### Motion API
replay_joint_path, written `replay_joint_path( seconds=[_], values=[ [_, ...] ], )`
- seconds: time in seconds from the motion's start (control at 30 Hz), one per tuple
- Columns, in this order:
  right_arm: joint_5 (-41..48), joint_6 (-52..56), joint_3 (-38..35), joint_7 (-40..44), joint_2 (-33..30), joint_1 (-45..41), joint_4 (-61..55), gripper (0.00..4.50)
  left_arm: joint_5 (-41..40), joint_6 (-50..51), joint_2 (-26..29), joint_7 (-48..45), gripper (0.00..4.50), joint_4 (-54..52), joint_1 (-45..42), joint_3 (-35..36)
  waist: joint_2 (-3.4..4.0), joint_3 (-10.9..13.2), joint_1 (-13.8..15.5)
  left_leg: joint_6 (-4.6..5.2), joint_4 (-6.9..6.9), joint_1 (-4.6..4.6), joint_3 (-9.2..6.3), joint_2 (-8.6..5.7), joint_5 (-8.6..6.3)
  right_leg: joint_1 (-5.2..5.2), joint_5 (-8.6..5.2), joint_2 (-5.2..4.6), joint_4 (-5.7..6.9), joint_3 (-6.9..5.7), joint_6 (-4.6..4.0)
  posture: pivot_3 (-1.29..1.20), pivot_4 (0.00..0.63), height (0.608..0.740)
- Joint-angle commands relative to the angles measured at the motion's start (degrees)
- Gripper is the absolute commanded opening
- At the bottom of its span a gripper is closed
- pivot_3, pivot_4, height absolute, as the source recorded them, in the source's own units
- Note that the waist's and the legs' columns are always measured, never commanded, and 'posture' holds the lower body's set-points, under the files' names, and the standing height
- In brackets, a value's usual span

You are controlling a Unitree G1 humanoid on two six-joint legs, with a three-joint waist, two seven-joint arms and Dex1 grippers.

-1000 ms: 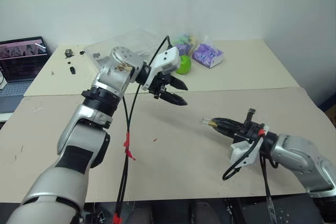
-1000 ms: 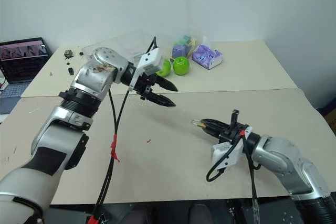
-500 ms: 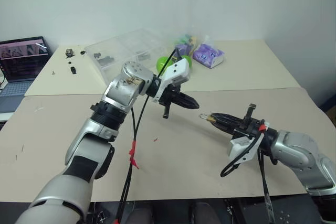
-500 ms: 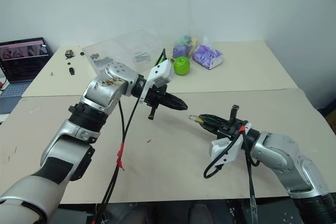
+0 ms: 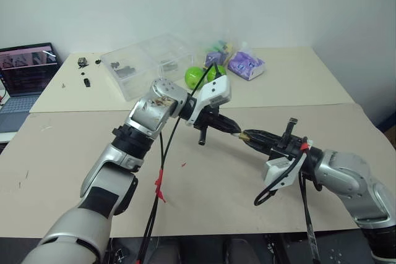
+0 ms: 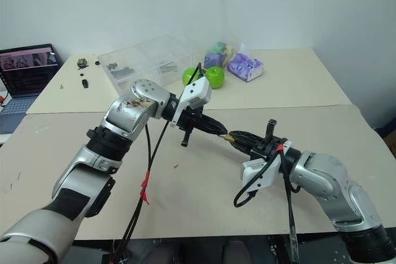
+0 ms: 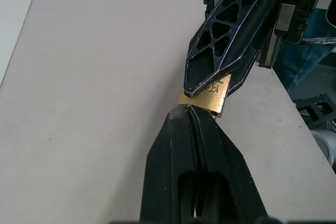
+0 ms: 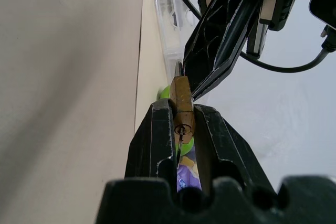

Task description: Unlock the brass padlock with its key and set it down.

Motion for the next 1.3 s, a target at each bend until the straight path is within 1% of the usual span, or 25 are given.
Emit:
replay_joint_path(
  seconds=[0.03, 0.4, 0.87, 1.17, 1.3],
  values=[
    [2.0, 0.1, -1.6, -0.1, -0.5, -1.9, -1.4, 0.15, -0.4, -0.6, -0.4, 0.1, 0.08, -1.6, -0.7, -0.4, 0.0, 0.0, 0.0, 0.0, 0.0, 0.0, 0.0, 0.0, 0.0, 0.0, 0.0, 0.0, 0.0, 0.0, 0.0, 0.0, 0.15, 0.74],
    [3.8, 1.8, -2.4, 0.6, -0.9, -4.7, -2.0, 0.15, -0.7, -0.4, -0.5, 0.8, 0.08, -2.4, -0.3, -1.0, 0.0, 0.0, 0.0, 0.0, -0.01, 0.0, 0.0, 0.0, 0.0, 0.0, 0.0, 0.0, -0.01, 0.0, 0.0, 0.0, 0.15, 0.74],
    [5.9, 4.8, -3.8, 1.9, -0.9, -2.9, -4.6, 0.15, -0.5, -1.1, -0.9, 0.9, 0.08, -1.7, -0.7, -1.2, 0.0, 0.0, 0.0, 0.0, -0.01, 0.0, 0.01, 0.0, 0.0, 0.0, 0.0, 0.0, -0.01, 0.0, 0.0, 0.0, 0.15, 0.74],
    [7.2, 5.2, -5.6, 2.4, -2.1, -3.9, -3.3, 0.15, -0.7, -0.9, -0.9, 0.8, 0.08, -2.3, -0.2, -1.4, 0.0, 0.0, 0.0, 0.0, -0.01, 0.0, 0.0, 0.0, 0.0, 0.0, 0.0, 0.0, -0.01, 0.0, 0.0, 0.0, 0.15, 0.74],
    [7.1, 3.6, -6.5, 2.2, -3.8, -4.2, -0.8, 0.15, -0.8, -0.8, -1.0, 1.0, 0.08, -2.5, 0.0, -1.5, 0.0, 0.0, 0.0, 0.0, -0.01, -0.01, 0.01, 0.0, 0.0, 0.0, 0.0, -0.01, -0.01, 0.01, 0.0, 0.0, 0.15, 0.74]
  ],
)
